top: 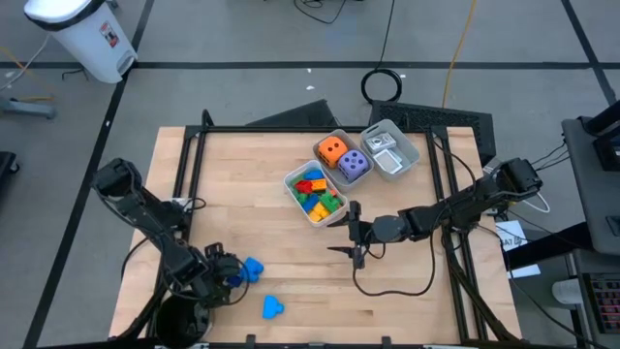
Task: Pick & Place Toys
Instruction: Put the blue game piece into the white bin
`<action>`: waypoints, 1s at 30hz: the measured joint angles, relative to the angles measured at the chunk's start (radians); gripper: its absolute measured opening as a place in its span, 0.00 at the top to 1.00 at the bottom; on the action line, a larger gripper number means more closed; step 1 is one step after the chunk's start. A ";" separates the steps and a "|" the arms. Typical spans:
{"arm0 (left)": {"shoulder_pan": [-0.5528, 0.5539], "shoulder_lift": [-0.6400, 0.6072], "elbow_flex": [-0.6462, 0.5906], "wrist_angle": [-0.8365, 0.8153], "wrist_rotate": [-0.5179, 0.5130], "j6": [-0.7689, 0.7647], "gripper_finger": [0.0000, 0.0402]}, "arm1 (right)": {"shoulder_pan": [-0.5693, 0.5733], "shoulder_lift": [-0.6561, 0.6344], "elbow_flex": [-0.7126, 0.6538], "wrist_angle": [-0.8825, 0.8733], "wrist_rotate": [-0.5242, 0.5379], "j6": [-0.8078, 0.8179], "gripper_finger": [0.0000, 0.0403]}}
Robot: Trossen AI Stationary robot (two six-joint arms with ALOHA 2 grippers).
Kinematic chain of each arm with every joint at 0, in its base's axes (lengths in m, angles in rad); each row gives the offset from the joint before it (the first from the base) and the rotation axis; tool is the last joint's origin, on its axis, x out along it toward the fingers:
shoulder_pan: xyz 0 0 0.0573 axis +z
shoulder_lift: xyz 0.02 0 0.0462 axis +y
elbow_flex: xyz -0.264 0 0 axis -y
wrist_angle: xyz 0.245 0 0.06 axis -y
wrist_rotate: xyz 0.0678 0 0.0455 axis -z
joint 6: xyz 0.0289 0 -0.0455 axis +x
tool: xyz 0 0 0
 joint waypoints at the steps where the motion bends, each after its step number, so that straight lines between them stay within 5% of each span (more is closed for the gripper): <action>1: 0.000 0.000 -0.007 0.015 -0.009 0.004 0.28 | 0.000 0.000 0.000 0.000 0.000 0.000 0.35; 12: 0.034 0.000 -0.037 0.157 -0.141 0.009 0.65 | 0.000 0.000 0.000 0.000 0.000 0.000 0.36; 17: 0.100 0.000 -0.037 0.345 -0.238 0.199 0.82 | 0.000 0.000 0.000 0.000 0.000 0.000 0.36; 22: 0.181 0.000 -0.036 0.522 -0.186 0.343 0.96 | 0.000 0.000 0.000 0.000 0.000 0.000 0.36; 25: 0.210 0.000 -0.036 0.546 -0.120 0.392 0.99 | 0.000 0.000 0.000 0.000 0.000 0.000 0.36; 30: 0.220 0.000 -0.036 0.541 -0.205 0.422 0.87 | 0.000 0.000 0.000 0.000 0.000 0.000 0.36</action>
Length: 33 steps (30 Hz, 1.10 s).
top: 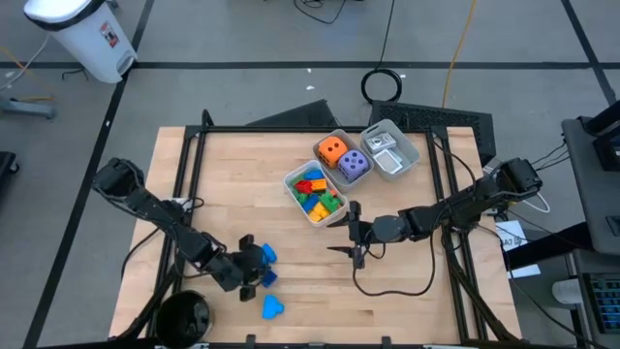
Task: Pick & Place Toys
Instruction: Put the blue game piece into the white bin
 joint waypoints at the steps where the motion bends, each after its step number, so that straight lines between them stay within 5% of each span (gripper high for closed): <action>1: 0.003 0.000 0.000 0.004 -0.025 0.000 0.83 | 0.000 0.000 0.000 0.000 0.000 0.000 0.36; 6: 0.013 -0.028 0.000 0.002 -0.074 -0.039 0.61 | 0.000 0.000 0.000 0.000 0.000 0.000 0.36; 14: 0.059 -0.028 0.001 -0.125 0.088 -0.123 0.34 | 0.000 0.000 0.000 0.000 0.000 0.000 0.36; 21: 0.085 -0.021 0.004 -0.322 0.032 -0.371 0.31 | 0.000 0.000 0.000 0.000 0.000 0.000 0.36; 33: 0.095 -0.042 0.009 -0.318 0.056 -0.315 0.33 | 0.000 0.000 0.000 0.000 0.000 0.000 0.36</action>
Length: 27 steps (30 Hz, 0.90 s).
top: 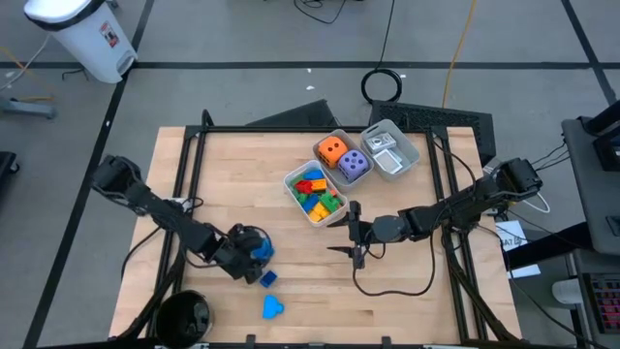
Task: Pick & Place Toys
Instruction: Put the blue game piece into the white bin
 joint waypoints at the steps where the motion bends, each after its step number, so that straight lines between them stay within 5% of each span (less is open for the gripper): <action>1: 0.003 -0.012 0.004 -0.006 0.014 0.013 0.34 | 0.000 0.000 0.000 0.000 0.000 0.000 0.36; 13: 0.023 -0.093 0.035 -0.147 0.003 0.048 0.43 | 0.000 0.000 0.000 -0.001 0.000 0.000 0.37; 27: 0.024 0.056 -0.001 -0.095 0.045 0.007 0.43 | 0.000 0.000 0.000 0.000 0.000 0.000 0.37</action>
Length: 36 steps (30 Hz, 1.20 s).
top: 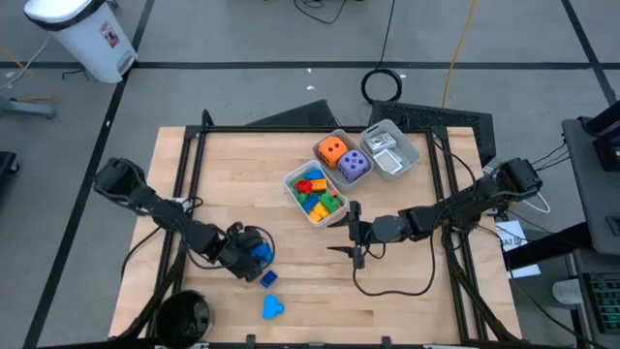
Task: Pick & Place Toys
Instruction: Put the blue game piece into the white bin
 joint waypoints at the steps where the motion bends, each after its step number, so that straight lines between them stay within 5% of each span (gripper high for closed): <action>1: 0.000 0.000 -0.001 0.012 0.001 0.002 0.43 | 0.000 0.000 0.000 0.000 0.000 0.000 0.37; 16: 0.022 0.074 -0.002 0.109 -0.008 0.131 0.44 | 0.000 0.000 0.000 0.000 0.000 0.000 0.37; 23: 0.028 0.092 -0.006 0.254 -0.013 0.277 0.58 | 0.000 0.000 0.000 0.000 0.000 0.000 0.37; 36: 0.102 0.078 0.036 0.349 -0.053 0.471 0.59 | 0.000 0.000 0.000 0.000 0.000 0.000 0.37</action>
